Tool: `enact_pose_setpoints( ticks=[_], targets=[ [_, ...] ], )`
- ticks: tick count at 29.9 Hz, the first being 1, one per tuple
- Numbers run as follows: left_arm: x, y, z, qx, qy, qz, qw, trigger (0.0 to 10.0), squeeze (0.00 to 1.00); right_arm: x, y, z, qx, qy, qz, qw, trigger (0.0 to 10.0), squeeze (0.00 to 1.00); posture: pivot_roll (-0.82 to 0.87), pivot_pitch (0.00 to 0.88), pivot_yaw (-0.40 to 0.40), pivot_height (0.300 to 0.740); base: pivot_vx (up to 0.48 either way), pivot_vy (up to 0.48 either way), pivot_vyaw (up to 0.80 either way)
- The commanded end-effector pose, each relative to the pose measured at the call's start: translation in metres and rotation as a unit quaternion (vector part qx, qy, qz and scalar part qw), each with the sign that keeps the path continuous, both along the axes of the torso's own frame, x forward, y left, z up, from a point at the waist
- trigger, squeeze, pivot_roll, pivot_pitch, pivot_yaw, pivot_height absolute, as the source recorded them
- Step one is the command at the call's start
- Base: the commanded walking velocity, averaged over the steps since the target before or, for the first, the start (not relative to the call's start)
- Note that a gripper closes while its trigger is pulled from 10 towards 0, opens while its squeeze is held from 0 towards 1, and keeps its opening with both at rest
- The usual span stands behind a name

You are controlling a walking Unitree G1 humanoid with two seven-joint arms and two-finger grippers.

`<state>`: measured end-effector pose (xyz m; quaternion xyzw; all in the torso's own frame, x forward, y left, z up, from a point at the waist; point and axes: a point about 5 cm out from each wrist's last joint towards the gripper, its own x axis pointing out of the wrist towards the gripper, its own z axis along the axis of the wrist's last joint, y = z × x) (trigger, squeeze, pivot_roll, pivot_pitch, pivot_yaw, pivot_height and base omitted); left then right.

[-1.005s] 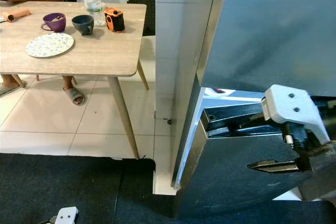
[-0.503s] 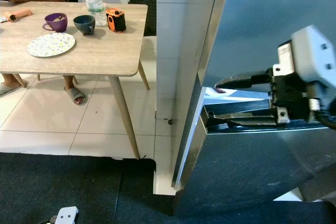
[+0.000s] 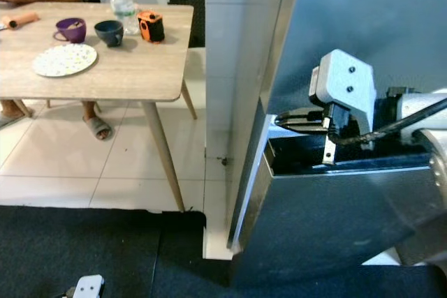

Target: Restocking fridge

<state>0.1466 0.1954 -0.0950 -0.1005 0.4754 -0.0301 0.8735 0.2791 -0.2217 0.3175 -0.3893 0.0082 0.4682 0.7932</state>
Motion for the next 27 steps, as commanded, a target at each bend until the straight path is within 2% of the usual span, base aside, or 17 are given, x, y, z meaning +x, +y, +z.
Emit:
enact_pose_setpoints(
  ticks=[1,3,4,8,13,17,21,25,27],
  targets=[
    [-0.012,-0.010,-0.006,-0.019,0.023,-0.007,1.000,10.0,0.00,0.003,-0.004,-0.005,-0.024,0.003,-0.018,1.000,0.0,0.00,-0.11,0.121,-0.024,0.740,0.000,0.000,0.00],
    [-0.012,-0.010,-0.006,-0.019,0.023,-0.007,1.000,10.0,0.00,0.003,-0.005,-0.007,-0.031,0.006,-0.022,0.999,0.0,0.00,-0.11,0.121,-0.024,0.740,0.000,0.000,0.00],
    [-0.012,-0.010,-0.006,-0.019,0.023,-0.007,1.000,10.0,0.00,0.003,-0.007,-0.011,-0.043,0.013,-0.023,0.999,10.0,0.00,-0.11,0.120,-0.023,0.740,0.000,0.000,0.00],
    [-0.012,-0.010,-0.006,-0.018,0.024,-0.008,1.000,10.0,0.00,0.004,-0.017,-0.024,-0.097,0.035,-0.047,0.994,10.0,0.00,-0.11,0.120,-0.023,0.740,0.000,0.000,0.00],
    [-0.012,-0.010,-0.006,-0.019,0.024,-0.008,1.000,10.0,0.00,0.004,-0.019,-0.029,-0.106,0.048,-0.049,0.992,10.0,0.00,-0.11,0.120,-0.023,0.740,0.000,0.000,0.00],
    [-0.013,-0.010,-0.006,-0.019,0.024,-0.007,1.000,10.0,0.00,-0.006,-0.017,-0.038,-0.123,0.090,-0.019,0.988,10.0,0.00,-0.11,0.122,-0.025,0.740,0.000,0.000,0.00],
    [-0.013,-0.010,-0.006,-0.019,0.024,-0.006,1.000,10.0,0.00,-0.014,-0.020,-0.042,-0.135,0.120,-0.014,0.983,10.0,0.00,-0.11,0.125,-0.023,0.740,0.000,0.000,0.00],
    [-0.013,-0.010,-0.006,-0.019,0.024,-0.006,1.000,10.0,0.00,-0.016,-0.022,-0.043,-0.141,0.130,-0.013,0.981,10.0,0.00,-0.11,0.125,-0.023,0.740,0.000,0.000,0.00],
    [-0.013,-0.010,-0.006,-0.019,0.025,-0.006,0.999,10.0,0.00,-0.024,-0.037,-0.044,-0.172,0.165,-0.031,0.971,10.0,0.00,-0.11,0.125,-0.023,0.740,0.000,0.000,0.00]
  ],
)
